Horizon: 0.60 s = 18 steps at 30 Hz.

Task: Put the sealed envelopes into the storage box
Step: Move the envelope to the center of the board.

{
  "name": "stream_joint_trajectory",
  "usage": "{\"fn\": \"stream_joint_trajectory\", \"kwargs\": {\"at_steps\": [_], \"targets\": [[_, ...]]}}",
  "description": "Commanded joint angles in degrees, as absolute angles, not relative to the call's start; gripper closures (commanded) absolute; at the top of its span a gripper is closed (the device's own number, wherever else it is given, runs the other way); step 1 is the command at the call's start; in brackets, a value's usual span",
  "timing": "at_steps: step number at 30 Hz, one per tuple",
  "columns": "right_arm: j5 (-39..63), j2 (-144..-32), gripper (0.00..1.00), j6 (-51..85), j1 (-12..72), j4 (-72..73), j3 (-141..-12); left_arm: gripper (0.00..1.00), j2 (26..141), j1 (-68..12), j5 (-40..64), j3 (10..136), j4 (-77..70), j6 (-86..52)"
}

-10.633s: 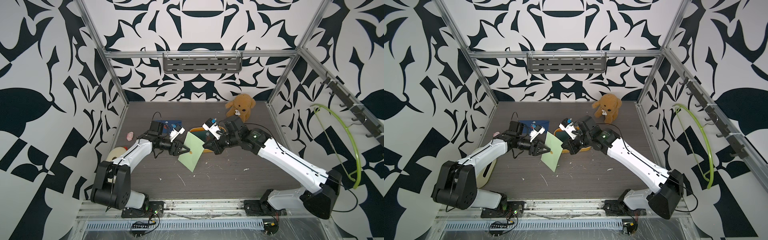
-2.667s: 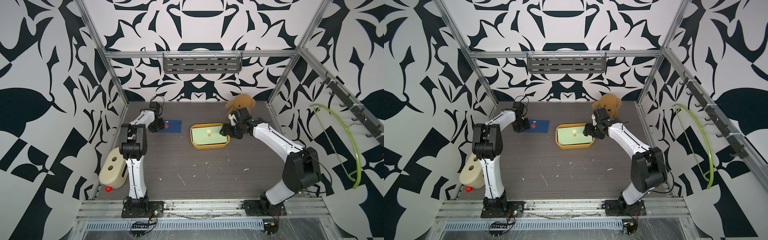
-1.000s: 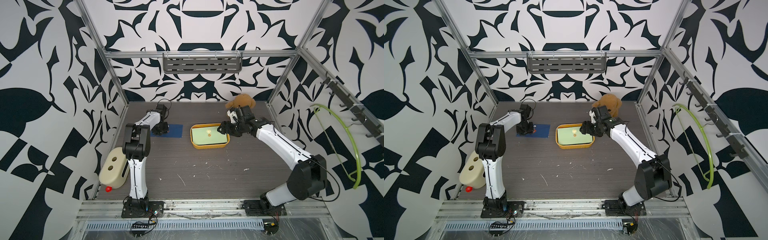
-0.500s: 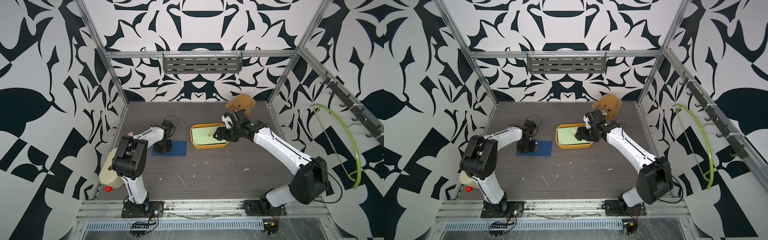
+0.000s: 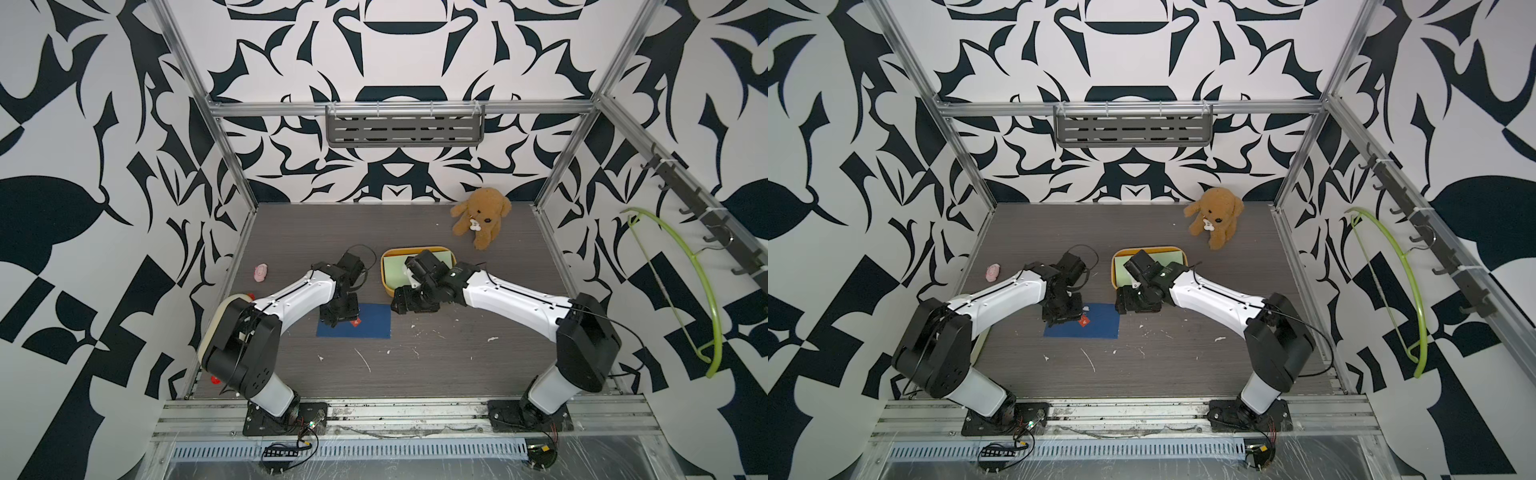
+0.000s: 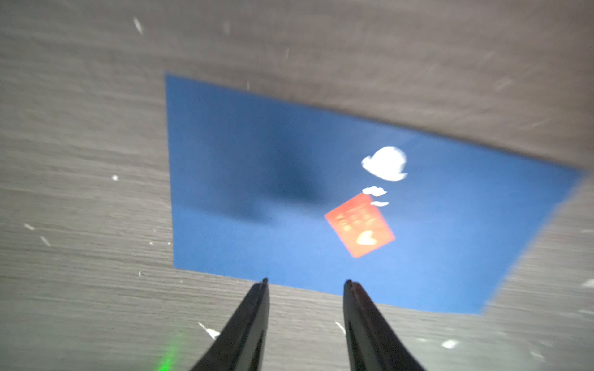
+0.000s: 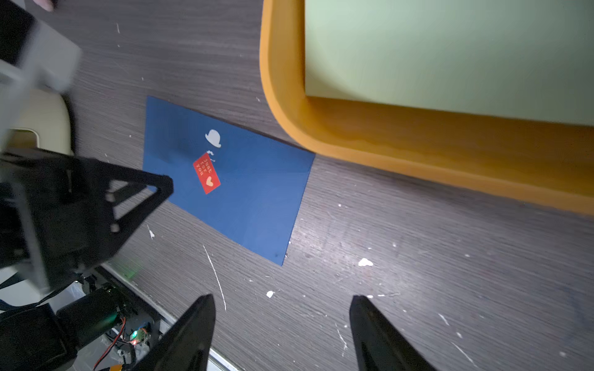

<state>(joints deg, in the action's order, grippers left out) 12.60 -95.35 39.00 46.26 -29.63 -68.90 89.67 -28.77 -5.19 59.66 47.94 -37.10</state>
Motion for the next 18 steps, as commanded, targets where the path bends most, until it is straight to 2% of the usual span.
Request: {"fn": "stream_joint_trajectory", "kwargs": {"at_steps": [1, 9, 18], "targets": [[11.85, -96.47, 0.33, 42.25, 47.57, -24.10, -69.08, 0.55, 88.18, -24.52, -2.29, 60.88, 49.43, -36.22], [14.56, -103.18, 0.57, 44.42, 51.10, -18.84, -73.23, 0.55, 86.71, -9.56, 6.79, 52.73, 43.13, -28.93], [20.15, -108.37, 0.76, 46.22, 52.27, -12.50, -73.12, 0.54, 87.01, -7.03, 9.35, 47.11, 40.06, -27.07]]}}
